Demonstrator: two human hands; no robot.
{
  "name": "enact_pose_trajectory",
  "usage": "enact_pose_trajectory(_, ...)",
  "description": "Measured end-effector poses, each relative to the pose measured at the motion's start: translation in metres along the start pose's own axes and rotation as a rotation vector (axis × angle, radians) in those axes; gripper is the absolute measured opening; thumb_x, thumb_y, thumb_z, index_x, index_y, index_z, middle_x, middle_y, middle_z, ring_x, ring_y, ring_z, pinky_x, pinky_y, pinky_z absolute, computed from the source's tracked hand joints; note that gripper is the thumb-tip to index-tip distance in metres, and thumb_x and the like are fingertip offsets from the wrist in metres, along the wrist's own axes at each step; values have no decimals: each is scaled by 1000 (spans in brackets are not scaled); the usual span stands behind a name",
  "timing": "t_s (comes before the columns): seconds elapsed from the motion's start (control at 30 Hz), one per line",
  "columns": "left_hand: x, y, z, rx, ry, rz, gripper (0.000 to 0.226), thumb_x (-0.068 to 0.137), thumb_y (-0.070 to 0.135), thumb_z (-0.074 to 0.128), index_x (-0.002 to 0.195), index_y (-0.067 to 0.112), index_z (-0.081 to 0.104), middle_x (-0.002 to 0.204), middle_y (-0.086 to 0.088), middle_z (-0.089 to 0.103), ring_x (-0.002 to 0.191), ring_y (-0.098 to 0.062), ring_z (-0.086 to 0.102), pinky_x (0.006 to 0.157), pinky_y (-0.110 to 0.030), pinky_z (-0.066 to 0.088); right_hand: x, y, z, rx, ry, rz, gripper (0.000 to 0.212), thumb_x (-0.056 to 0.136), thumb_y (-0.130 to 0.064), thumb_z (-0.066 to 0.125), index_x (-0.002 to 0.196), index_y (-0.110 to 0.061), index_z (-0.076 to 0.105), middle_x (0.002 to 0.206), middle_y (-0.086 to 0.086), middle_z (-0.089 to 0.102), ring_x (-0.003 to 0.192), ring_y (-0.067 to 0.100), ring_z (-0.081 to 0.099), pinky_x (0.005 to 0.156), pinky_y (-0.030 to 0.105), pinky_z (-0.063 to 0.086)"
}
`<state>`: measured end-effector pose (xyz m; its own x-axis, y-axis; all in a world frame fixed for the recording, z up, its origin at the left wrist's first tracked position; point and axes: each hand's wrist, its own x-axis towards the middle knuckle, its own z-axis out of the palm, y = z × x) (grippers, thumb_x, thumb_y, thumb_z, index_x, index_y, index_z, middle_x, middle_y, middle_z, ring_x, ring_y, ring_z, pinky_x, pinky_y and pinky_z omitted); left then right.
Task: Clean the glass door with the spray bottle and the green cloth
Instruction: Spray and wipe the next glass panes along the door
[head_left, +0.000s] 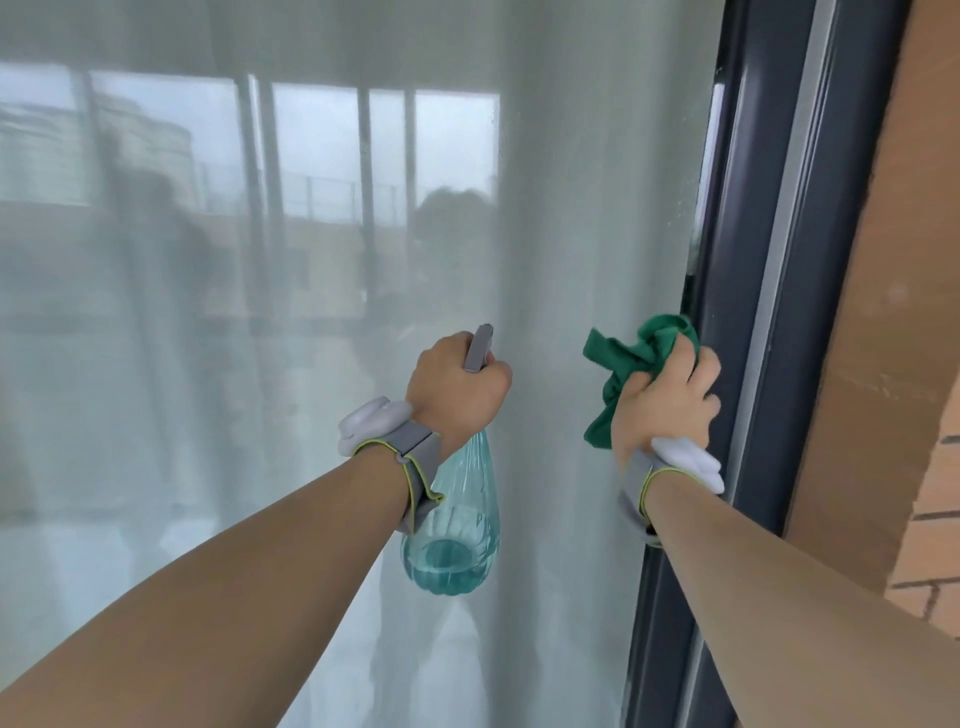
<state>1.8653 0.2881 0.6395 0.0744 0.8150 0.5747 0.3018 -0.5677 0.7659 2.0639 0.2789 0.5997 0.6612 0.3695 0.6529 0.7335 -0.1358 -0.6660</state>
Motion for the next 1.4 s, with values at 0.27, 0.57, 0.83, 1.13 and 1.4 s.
enact_pose_trajectory(0.27, -29, -20, -47, -46, -40, -37, 19, 69, 27, 48, 57, 26, 33, 41, 15, 36, 52, -17, 31, 57, -28, 28, -59, -40, 2, 155, -3, -66, 49, 92, -26, 41, 141, -23, 31, 143, 7, 28, 102, 35, 47, 68, 39, 42)
enact_pose_trajectory(0.57, -104, -115, -157, -126, 21, -272, 30, 83, 15, 57, 60, 21, 37, 51, 13, 34, 55, -15, 30, 56, -26, 27, -232, -143, 48, 501, -244, -111, 42, 86, -30, 52, 126, -29, 41, 128, -11, 34, 80, 11, 56, 61, 27, 47)
enact_pose_trajectory(0.83, -133, -187, -263, -79, 63, -406, 16, 90, 11, 55, 77, 19, 52, 66, 9, 46, 59, -15, 39, 60, -27, 35, -319, -200, 80, 660, -397, 40, 37, 84, -28, 59, 118, -27, 45, 123, -11, 44, 76, -16, 51, 56, 14, 37)
enact_pose_trajectory(1.13, -147, -231, -359, -59, 243, -431, 20, 85, 17, 56, 89, -2, 52, 71, 3, 45, 66, -17, 37, 62, -30, 33, -398, -290, 114, 604, -481, -261, 43, 79, -34, 61, 119, -30, 43, 118, -13, 44, 77, 1, 48, 53, 20, 38)
enact_pose_trajectory(1.4, -161, -295, -445, 49, 211, -402, 17, 92, 8, 56, 79, 2, 47, 66, 0, 39, 61, -17, 31, 57, -28, 30, -471, -338, 154, 398, -459, -383, 44, 82, -35, 59, 121, -30, 41, 127, -7, 35, 84, 15, 53, 50, 19, 36)
